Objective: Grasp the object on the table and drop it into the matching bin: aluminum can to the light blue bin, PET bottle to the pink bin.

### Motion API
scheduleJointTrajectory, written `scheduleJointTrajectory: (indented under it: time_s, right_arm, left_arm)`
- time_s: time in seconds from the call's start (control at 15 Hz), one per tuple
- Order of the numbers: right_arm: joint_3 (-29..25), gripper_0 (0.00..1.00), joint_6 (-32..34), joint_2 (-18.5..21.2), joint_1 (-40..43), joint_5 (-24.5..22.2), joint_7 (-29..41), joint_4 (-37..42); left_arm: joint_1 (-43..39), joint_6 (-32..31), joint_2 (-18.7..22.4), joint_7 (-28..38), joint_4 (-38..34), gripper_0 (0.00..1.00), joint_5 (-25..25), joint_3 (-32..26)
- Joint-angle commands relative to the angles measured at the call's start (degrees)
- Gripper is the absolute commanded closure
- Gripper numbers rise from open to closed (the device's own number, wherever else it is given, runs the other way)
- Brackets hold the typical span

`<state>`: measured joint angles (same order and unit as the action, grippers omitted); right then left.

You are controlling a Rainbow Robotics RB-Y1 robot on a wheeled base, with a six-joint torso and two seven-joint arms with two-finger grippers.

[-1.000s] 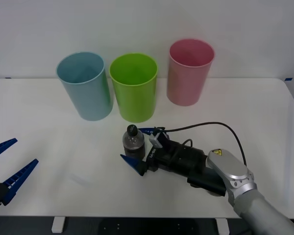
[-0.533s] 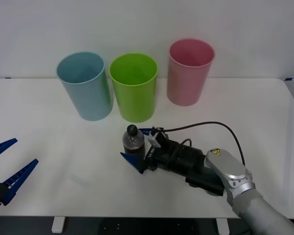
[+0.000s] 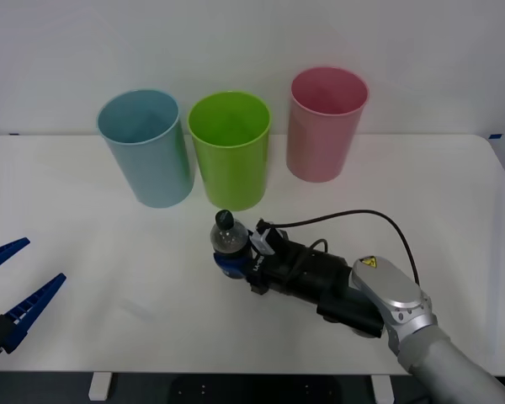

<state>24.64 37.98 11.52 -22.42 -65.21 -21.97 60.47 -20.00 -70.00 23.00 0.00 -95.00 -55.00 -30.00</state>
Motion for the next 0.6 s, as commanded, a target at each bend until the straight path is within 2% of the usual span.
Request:
scheduleJointTrajectory:
  time_s: [0.07, 0.4, 0.6]
  right_arm:
    - [0.0, 1.00, 0.3, 0.1, 0.0, 0.3, 0.1, 0.1]
    - [0.0, 1.00, -0.8, 1.3, 0.7, 2.1, 1.5, 3.3]
    - [-0.1, 1.00, -2.9, 4.5, 3.9, 2.4, 3.8, 9.9]
  left_arm:
    - [0.0, 0.0, 0.0, 0.0, 0.0, 0.00, 0.0, 0.0]
    - [0.0, 0.0, 0.0, 0.0, 0.0, 0.00, 0.0, 0.0]
    - [0.0, 0.0, 0.0, 0.0, 0.0, 0.00, 0.0, 0.0]
